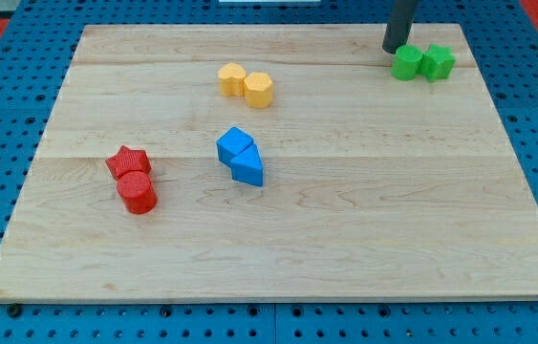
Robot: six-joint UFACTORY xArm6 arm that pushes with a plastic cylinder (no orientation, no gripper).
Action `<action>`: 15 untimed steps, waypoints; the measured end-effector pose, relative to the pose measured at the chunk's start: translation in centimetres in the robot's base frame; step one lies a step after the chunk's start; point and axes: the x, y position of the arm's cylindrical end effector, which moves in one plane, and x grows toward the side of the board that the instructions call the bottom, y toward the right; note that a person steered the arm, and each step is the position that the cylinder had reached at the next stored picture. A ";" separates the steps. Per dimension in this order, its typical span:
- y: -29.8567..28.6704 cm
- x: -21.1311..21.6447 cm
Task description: Push the yellow blocks towards center of the board
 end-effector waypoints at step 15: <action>-28.6 -1.5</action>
